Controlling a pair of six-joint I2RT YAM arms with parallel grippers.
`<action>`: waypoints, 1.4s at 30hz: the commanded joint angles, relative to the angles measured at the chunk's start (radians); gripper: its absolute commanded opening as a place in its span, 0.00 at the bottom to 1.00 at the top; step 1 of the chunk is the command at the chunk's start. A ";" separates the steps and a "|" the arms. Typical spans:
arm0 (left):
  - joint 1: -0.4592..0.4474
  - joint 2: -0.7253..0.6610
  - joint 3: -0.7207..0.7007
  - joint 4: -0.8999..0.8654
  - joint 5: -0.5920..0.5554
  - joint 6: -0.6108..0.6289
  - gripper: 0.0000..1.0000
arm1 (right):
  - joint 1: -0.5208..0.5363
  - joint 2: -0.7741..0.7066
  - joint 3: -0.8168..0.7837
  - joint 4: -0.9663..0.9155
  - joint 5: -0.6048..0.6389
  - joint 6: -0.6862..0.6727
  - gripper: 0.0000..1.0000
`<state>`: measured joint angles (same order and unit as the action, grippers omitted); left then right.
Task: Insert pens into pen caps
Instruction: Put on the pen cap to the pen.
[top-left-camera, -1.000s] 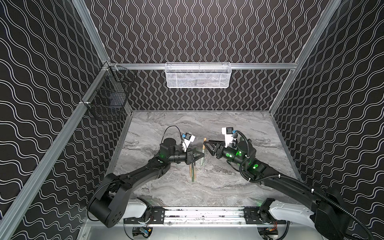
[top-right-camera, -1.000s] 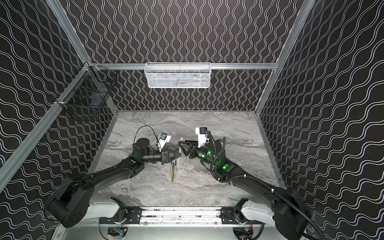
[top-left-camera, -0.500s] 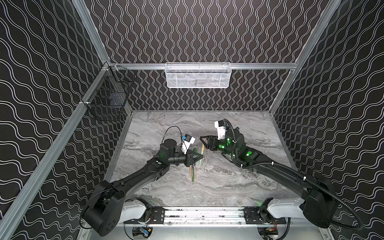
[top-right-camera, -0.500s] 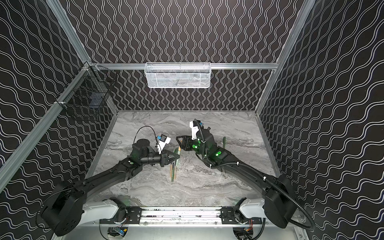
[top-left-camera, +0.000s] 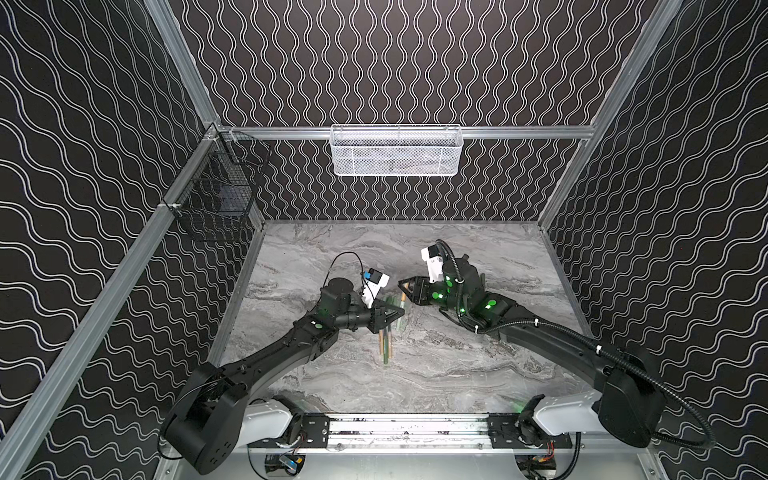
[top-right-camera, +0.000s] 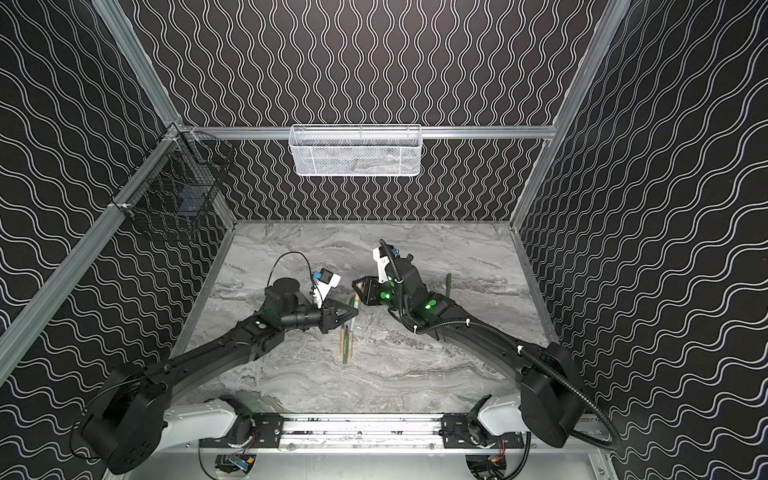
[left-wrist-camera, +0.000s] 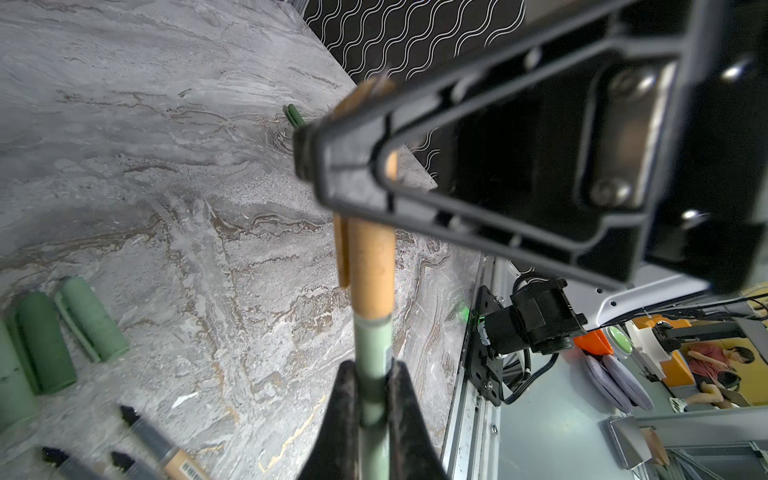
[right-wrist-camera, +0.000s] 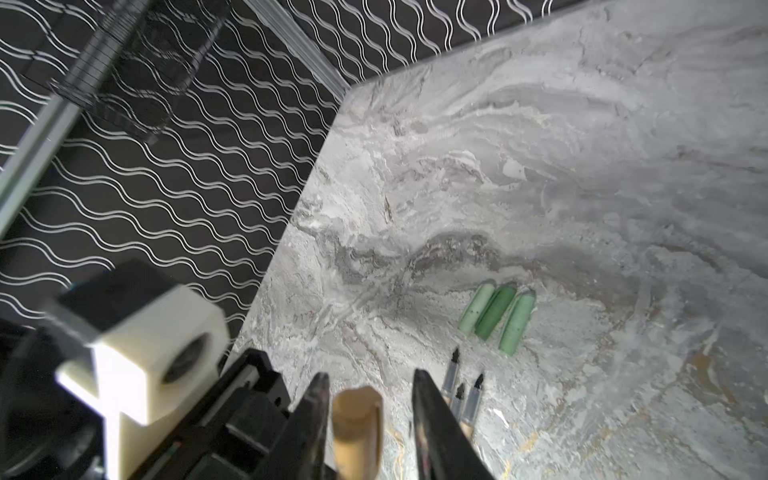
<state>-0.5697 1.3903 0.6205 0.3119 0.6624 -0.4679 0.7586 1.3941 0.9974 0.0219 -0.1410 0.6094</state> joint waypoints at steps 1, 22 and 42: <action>0.000 -0.003 0.008 0.003 -0.013 0.024 0.00 | 0.004 0.012 0.033 -0.017 -0.008 -0.011 0.33; 0.000 -0.087 0.023 0.051 -0.001 0.030 0.00 | 0.011 -0.055 -0.089 0.058 -0.174 -0.013 0.00; 0.068 -0.142 0.120 0.193 0.134 -0.067 0.00 | 0.087 -0.174 -0.305 0.279 -0.512 -0.088 0.00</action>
<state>-0.5316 1.2510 0.7025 0.1116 0.9012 -0.4473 0.8150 1.2121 0.7166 0.5098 -0.3386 0.5579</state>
